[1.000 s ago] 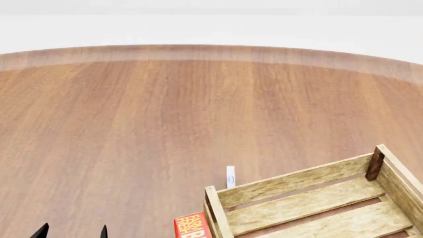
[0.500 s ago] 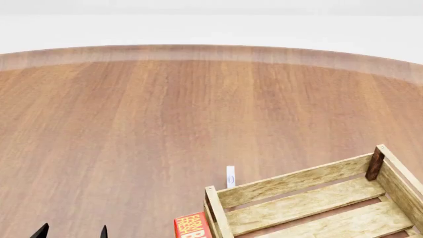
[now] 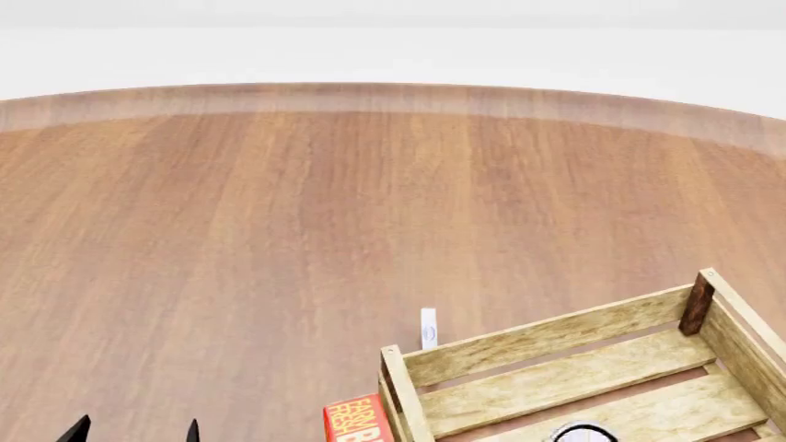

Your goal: Pick up the tomato sauce, and put it in the wooden tray.

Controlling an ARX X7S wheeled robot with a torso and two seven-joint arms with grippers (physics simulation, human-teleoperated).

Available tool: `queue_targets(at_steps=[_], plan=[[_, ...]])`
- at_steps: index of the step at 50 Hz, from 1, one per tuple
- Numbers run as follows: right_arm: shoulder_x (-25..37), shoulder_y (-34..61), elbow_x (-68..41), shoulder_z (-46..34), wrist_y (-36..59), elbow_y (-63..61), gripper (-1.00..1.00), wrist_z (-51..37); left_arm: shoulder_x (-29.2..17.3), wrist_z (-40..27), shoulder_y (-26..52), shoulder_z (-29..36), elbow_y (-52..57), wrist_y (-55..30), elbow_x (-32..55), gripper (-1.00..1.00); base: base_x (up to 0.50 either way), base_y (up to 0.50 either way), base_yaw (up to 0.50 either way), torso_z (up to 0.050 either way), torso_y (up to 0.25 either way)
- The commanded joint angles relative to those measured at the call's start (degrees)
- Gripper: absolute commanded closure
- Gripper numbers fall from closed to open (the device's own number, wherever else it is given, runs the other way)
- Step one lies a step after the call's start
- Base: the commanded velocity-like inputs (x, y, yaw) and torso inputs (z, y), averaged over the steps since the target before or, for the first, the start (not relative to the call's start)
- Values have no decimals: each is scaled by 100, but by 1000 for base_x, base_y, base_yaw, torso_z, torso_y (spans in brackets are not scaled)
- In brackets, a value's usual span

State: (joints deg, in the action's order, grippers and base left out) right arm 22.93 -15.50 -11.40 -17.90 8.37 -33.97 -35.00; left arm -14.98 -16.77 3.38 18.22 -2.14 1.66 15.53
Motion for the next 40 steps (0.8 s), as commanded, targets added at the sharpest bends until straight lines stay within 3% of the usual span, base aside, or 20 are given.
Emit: queue_targets(at_steps=[1, 6, 18, 40], plan=[[-91, 1094, -147, 377, 1593, -557, 100, 64, 74, 65, -24, -72, 34, 2, -70, -100, 0, 0, 0, 0, 0], [-266, 1932, -363, 462, 2197, 66, 100, 70, 69, 54, -18, -65, 26, 8, -59, -100, 0, 0, 0, 0, 0], [-578, 3023, -402, 462, 2379, 1545, 100, 155, 51, 24, -6, -44, 40, -11, -31, -100, 0, 0, 0, 0, 0], [-1183, 4993, -251, 505, 1172, 6218, 100, 658, 20, -15, -13, -6, 31, 34, 5, -100, 0, 0, 0, 0, 0]])
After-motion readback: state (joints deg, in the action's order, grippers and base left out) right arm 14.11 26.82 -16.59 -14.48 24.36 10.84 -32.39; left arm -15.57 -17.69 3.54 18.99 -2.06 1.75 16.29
